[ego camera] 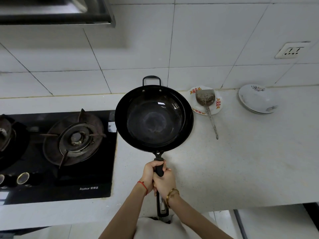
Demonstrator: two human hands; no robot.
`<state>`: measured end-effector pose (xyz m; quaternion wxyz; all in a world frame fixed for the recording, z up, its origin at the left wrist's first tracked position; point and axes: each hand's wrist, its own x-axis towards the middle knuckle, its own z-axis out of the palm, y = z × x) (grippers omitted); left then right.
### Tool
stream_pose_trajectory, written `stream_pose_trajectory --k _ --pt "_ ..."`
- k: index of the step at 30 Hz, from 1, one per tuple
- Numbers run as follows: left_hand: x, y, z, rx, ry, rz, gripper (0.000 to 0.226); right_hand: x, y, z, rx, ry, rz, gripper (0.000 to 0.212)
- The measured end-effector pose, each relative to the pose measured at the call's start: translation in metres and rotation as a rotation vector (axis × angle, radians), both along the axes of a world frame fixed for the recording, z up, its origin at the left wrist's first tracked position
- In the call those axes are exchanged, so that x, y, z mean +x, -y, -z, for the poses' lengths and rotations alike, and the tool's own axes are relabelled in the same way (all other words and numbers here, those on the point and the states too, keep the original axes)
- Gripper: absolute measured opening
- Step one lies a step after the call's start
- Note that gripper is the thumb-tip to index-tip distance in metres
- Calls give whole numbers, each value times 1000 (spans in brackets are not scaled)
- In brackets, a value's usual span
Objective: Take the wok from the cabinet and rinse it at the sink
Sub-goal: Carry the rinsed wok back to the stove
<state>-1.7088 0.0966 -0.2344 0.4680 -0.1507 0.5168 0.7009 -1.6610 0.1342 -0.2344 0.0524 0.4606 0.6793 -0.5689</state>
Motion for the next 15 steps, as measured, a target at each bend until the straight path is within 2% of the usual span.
stream_pose_trajectory --k 8,15 --pt "-2 2 1 37 30 2 12 -6 5 6 10 33 -13 28" --pt "-3 8 -1 6 6 17 13 3 -1 1 -41 -9 -71 20"
